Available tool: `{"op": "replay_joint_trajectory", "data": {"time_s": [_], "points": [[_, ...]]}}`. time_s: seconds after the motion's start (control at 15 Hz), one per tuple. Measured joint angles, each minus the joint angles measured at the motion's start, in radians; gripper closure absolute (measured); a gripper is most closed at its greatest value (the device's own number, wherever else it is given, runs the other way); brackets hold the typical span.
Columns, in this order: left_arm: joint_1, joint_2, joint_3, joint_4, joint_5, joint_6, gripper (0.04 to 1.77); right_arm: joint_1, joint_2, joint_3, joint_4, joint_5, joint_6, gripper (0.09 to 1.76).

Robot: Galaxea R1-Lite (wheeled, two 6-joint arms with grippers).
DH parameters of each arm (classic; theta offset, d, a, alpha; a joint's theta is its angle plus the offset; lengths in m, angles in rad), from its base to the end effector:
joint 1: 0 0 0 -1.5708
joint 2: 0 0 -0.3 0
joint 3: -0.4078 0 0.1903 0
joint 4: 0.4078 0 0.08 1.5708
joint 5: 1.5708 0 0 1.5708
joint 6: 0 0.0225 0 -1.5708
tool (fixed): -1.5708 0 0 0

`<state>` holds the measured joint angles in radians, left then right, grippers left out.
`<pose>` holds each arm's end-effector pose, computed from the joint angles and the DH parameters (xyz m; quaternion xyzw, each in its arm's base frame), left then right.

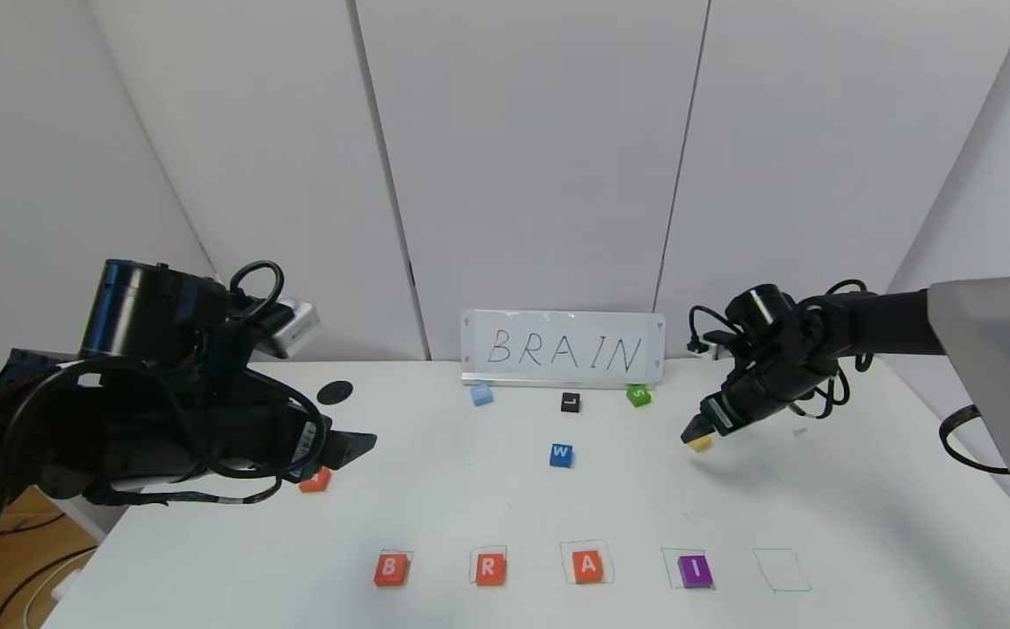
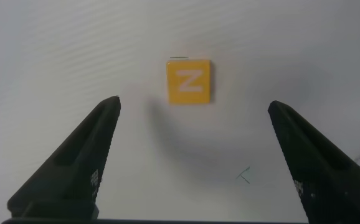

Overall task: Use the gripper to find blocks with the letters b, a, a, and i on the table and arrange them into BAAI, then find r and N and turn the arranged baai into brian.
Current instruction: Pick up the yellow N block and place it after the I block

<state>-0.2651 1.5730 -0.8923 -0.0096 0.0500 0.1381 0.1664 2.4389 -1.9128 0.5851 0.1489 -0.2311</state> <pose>0.2552 -0.0681 0.1850 0.1163 0.3174 -0.1236 0.9330 0.4563 0.0800 0.0798 -0.1013 0.5085 0.1933 0.8329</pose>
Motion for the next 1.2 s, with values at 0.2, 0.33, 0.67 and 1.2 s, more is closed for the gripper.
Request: {"op": "replay_joint_trajectory", "data": {"time_s": [0.2,0.33,0.67,1.2], "points": [[0.001,0.002,0.001,-0.001,0.000,0.002,0.09,0.001,0.044,-0.053,-0.003,-0.004,-0.015,0.14],[0.001,0.007,0.000,-0.001,0.000,0.000,0.09,0.013,0.063,-0.070,-0.009,-0.012,-0.020,0.14],[0.005,0.011,-0.003,-0.002,-0.001,-0.001,0.09,0.041,0.093,-0.079,-0.076,-0.043,-0.057,0.14],[0.002,0.017,-0.002,-0.001,-0.003,0.000,0.09,0.040,0.109,-0.079,-0.075,-0.036,-0.064,0.14]]}}
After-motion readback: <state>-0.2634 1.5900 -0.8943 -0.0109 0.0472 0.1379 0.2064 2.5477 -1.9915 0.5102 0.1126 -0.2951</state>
